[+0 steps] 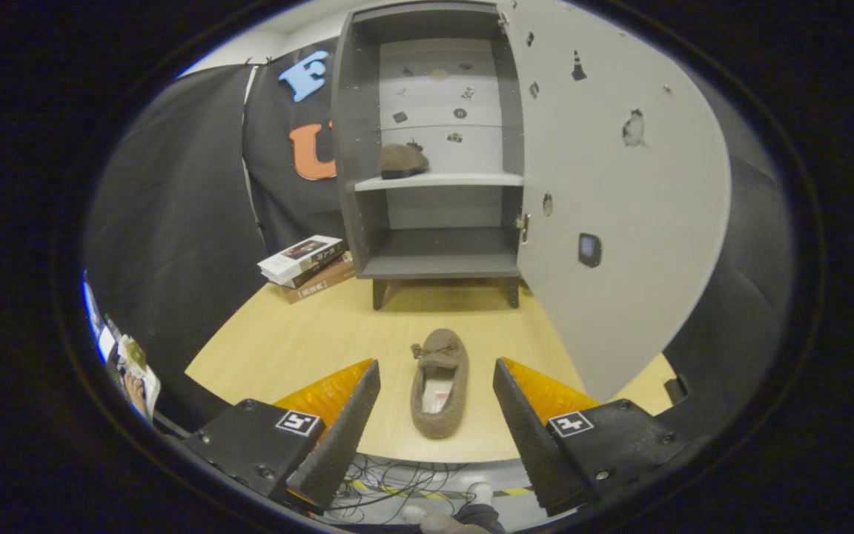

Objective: Open the shoe cabinet door, grab the shoes and put them into the shoe cabinet, then close the shoe cabinet door.

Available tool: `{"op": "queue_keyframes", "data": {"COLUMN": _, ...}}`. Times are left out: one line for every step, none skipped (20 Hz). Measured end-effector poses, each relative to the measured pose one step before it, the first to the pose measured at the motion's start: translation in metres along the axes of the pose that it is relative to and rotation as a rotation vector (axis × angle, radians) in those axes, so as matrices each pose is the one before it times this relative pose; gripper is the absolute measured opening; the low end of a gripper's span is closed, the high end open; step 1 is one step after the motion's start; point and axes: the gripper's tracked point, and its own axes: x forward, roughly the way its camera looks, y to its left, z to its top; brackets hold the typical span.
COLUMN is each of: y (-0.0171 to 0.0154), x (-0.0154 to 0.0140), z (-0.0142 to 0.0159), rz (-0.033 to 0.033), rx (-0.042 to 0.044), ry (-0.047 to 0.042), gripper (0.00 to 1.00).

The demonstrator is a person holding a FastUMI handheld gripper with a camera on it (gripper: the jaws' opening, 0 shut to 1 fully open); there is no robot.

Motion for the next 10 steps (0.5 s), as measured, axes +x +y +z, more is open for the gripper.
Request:
{"op": "queue_keyframes", "data": {"y": 0.00632, "x": 0.01622, "z": -0.01135, "rz": 0.01528, "rx": 0.01655, "ry": 0.02795, "gripper": 0.97}}
{"op": "queue_keyframes", "data": {"y": 0.00672, "x": 0.01581, "z": -0.0098, "rz": 0.01555, "rx": 0.02745, "ry": 0.03357, "gripper": 0.97}}
{"op": "queue_keyframes", "data": {"y": 0.00522, "x": 0.0147, "z": -0.00943, "rz": 0.01737, "rx": 0.02445, "ry": 0.02753, "gripper": 0.97}}
{"op": "queue_keyframes", "data": {"y": 0.00138, "x": 0.01612, "z": -0.00481, "rz": 0.00268, "rx": 0.01149, "ry": 0.01855, "gripper": 0.97}}
{"op": "queue_keyframes", "data": {"y": -0.00122, "x": 0.01553, "z": -0.00545, "rz": -0.00084, "rx": -0.00243, "ry": 0.01484, "gripper": 0.97}}
{"op": "queue_keyframes", "data": {"y": 0.00026, "x": 0.01434, "z": -0.00579, "rz": -0.00028, "rx": 0.00212, "ry": 0.02218, "gripper": 0.97}}
{"op": "queue_keyframes", "data": {"y": -0.00025, "x": 0.01323, "z": -0.00381, "rz": 0.00214, "rx": 0.00809, "ry": 0.01597, "gripper": 0.96}}
{"op": "queue_keyframes", "data": {"y": -0.0016, "x": 0.01357, "z": -0.00301, "rz": -0.00203, "rx": 0.00842, "ry": 0.01564, "gripper": 0.97}}
{"op": "queue_keyframes", "data": {"y": -0.00193, "x": 0.01227, "z": -0.00132, "rz": -0.00337, "rx": 0.00773, "ry": 0.01342, "gripper": 0.96}}
{"op": "queue_keyframes", "data": {"y": -0.00001, "x": 0.01137, "z": 0.00126, "rz": 0.00254, "rx": 0.00502, "ry": 0.005, "gripper": 0.96}}
